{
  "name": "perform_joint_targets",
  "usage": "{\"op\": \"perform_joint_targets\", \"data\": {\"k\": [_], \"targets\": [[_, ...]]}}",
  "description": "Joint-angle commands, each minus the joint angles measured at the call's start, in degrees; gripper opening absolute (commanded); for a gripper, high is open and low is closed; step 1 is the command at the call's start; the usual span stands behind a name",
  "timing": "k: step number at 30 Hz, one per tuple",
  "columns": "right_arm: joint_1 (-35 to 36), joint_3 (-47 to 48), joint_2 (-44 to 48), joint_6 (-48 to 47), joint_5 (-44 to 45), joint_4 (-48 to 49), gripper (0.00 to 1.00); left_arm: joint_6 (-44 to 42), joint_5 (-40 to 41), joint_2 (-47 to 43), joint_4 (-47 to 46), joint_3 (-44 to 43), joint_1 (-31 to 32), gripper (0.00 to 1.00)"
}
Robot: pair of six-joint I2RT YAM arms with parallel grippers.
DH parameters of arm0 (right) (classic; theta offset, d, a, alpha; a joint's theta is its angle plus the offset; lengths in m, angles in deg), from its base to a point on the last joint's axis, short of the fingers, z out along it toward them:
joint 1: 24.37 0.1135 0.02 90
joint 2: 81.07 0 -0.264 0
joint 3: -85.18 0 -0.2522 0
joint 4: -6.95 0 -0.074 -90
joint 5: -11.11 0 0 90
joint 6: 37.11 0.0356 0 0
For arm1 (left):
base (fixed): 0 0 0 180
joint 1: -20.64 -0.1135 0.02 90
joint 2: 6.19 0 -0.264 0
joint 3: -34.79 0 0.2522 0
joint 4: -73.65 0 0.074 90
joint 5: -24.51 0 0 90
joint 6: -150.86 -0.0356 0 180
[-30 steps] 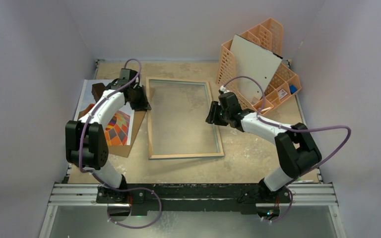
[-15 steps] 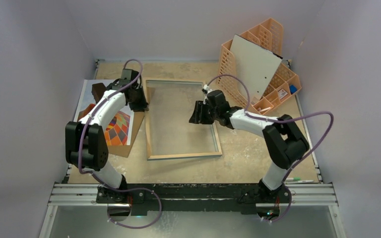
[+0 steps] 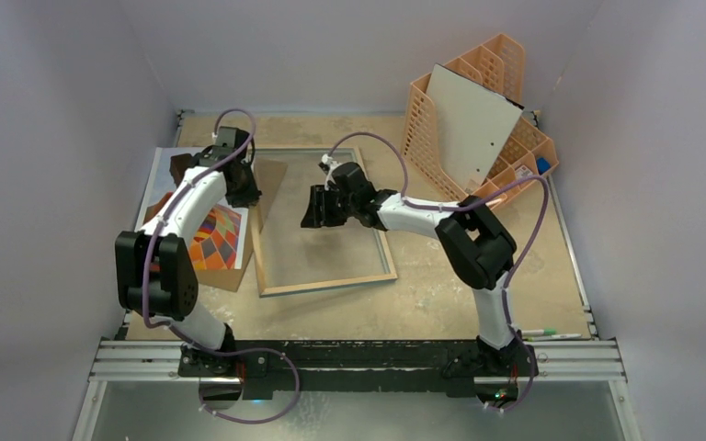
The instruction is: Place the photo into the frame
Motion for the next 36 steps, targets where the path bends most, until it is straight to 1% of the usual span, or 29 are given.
{"op": "perform_joint_targets", "data": {"k": [1,9,12,15,18,22,26,31,33,35,36], "targets": [[0.87,4.31,-0.94,0.01,-0.4,0.35,0.49,-1.5,1.96,-2.66,-0.65,-2.19,-2.37,0.0],[0.93,6.95,1.16,-0.81,4.61,-4.21,0.51,-2.61,1.0,-0.79,-3.02,2.52,-7.22,0.0],[0.92,6.74,2.53,0.01,8.68,-5.26,0.53,-2.95,1.12,0.05,-4.24,4.5,-9.22,0.0],[0.96,6.58,2.38,-0.13,10.05,-4.91,0.54,-3.24,1.22,1.7,-5.63,6.18,-9.64,0.0],[0.84,7.34,1.24,-1.01,11.64,-7.28,0.54,-2.81,1.26,4.15,-7.04,7.54,-9.9,0.0],[0.77,6.73,2.01,-1.55,13.22,-7.27,0.55,-1.96,-0.34,7.53,-8.7,8.76,-10.21,0.01],[0.62,7.01,1.95,-1.71,12.68,-7.34,0.55,-0.9,-0.41,10.15,-8.85,8.97,-10.25,0.17],[0.68,6.8,1.82,-1.67,12.11,-7.69,0.55,-0.61,-0.86,11.24,-9.35,10.23,-10.25,0.38],[0.62,6.67,1.89,-1.78,12.05,-7.66,0.55,-0.52,-1.04,11.85,-9.82,11.03,-10.25,0.42],[0.59,6.68,1.91,-1.8,11.89,-7.78,0.55,-0.36,-1.07,12.45,-10.25,11.7,-10.21,0.42],[0.61,6.74,1.86,-1.8,11.65,-7.82,0.55,-0.14,-1.07,12.85,-10.51,11.98,-10.25,0.4]]}}
